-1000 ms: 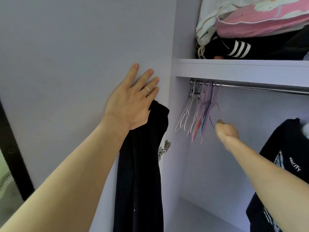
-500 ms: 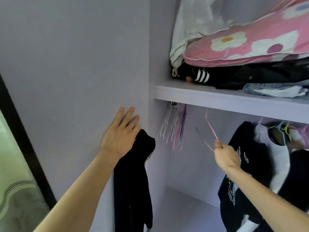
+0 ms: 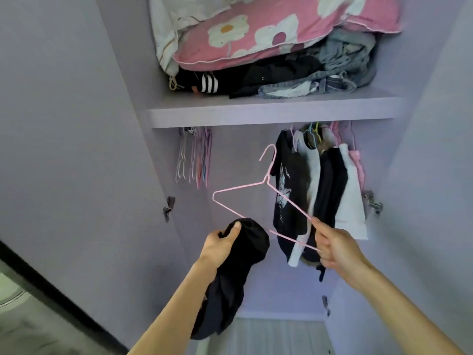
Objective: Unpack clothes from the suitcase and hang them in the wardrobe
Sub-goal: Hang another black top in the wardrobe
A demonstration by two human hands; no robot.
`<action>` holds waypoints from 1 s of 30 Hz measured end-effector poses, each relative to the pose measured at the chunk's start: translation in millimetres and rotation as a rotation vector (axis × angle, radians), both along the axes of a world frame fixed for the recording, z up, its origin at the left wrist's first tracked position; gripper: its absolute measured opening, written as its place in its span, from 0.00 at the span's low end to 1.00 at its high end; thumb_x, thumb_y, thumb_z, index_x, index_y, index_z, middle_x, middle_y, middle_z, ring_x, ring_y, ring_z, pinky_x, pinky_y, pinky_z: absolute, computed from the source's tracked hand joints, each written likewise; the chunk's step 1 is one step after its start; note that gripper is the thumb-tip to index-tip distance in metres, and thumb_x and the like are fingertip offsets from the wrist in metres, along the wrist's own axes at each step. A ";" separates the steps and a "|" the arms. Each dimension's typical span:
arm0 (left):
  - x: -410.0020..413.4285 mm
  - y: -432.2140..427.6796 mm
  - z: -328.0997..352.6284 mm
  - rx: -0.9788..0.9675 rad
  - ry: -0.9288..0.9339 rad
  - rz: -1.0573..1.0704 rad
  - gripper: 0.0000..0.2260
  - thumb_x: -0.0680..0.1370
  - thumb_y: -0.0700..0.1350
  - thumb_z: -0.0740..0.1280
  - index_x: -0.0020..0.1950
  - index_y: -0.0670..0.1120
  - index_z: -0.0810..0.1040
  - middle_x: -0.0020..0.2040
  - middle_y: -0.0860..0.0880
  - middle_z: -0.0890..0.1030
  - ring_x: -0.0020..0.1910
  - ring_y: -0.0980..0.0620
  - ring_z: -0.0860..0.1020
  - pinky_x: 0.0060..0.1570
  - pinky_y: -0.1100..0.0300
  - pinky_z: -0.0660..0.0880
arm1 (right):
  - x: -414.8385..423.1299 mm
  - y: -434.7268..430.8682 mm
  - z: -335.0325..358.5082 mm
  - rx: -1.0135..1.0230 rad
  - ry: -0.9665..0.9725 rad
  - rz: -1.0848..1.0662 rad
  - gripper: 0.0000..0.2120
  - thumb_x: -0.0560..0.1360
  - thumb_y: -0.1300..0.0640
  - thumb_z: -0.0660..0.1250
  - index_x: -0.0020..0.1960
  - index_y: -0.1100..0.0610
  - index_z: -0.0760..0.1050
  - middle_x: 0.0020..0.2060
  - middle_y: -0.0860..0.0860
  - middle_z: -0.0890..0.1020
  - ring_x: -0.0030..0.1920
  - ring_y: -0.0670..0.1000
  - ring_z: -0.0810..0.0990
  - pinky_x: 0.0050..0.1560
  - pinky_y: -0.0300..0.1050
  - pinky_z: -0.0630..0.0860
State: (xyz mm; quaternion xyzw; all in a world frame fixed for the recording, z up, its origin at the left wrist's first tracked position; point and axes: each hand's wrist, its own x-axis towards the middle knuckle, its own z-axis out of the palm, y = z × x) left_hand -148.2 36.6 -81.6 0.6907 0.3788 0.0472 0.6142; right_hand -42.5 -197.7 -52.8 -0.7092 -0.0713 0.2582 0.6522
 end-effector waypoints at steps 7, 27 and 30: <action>10.8 -60.5 -26.6 -0.241 -0.037 -0.019 0.25 0.75 0.64 0.69 0.57 0.44 0.78 0.56 0.47 0.83 0.55 0.45 0.81 0.64 0.48 0.75 | -49.5 -71.6 -59.0 0.075 0.186 0.058 0.32 0.68 0.32 0.66 0.34 0.55 0.51 0.27 0.51 0.52 0.28 0.51 0.50 0.33 0.47 0.48; 34.3 -175.1 5.8 0.307 0.010 -0.560 0.17 0.79 0.59 0.67 0.51 0.45 0.83 0.49 0.48 0.84 0.49 0.52 0.82 0.53 0.60 0.77 | 29.9 -146.2 -14.2 0.200 0.160 0.047 0.16 0.80 0.49 0.63 0.50 0.61 0.79 0.26 0.47 0.59 0.23 0.45 0.56 0.21 0.35 0.55; 39.5 -178.1 0.4 0.411 0.019 -0.540 0.18 0.79 0.58 0.67 0.50 0.43 0.80 0.46 0.48 0.82 0.47 0.51 0.80 0.52 0.58 0.76 | 25.5 -150.7 -20.5 0.122 0.046 -0.013 0.19 0.79 0.48 0.66 0.53 0.65 0.81 0.27 0.47 0.58 0.25 0.46 0.56 0.24 0.37 0.54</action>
